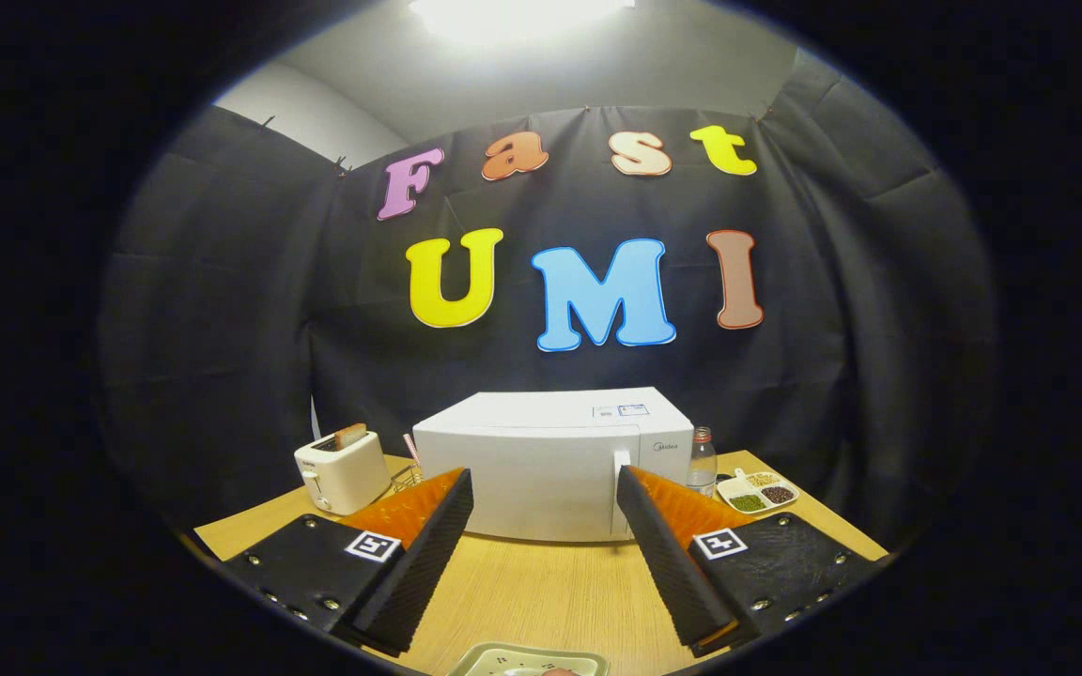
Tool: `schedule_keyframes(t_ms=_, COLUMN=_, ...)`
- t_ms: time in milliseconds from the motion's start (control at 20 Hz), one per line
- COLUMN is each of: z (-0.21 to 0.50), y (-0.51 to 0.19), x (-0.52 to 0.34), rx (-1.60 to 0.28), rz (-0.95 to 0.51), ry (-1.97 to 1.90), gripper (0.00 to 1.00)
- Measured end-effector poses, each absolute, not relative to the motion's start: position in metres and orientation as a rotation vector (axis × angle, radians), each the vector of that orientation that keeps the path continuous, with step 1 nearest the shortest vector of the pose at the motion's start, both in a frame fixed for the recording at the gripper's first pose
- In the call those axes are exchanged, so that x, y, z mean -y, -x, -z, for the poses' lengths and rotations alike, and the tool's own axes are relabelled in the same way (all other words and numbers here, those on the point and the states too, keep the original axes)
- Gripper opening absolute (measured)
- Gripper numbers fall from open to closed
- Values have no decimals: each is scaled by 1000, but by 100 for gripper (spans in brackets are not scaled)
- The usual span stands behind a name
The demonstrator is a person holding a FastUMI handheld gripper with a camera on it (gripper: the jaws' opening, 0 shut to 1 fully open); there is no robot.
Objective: Open the microwave, put the food inside, and close the microwave door.
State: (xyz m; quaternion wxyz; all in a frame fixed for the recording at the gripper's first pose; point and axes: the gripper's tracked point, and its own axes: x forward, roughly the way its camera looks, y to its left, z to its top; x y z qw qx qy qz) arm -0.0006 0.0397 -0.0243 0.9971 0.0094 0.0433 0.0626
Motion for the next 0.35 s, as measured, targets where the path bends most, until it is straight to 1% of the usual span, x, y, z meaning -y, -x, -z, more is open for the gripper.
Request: schedule_keyframes(t_ms=350, z=14, y=6, x=-36, rx=-71, rz=-117, ry=-3, gripper=98)
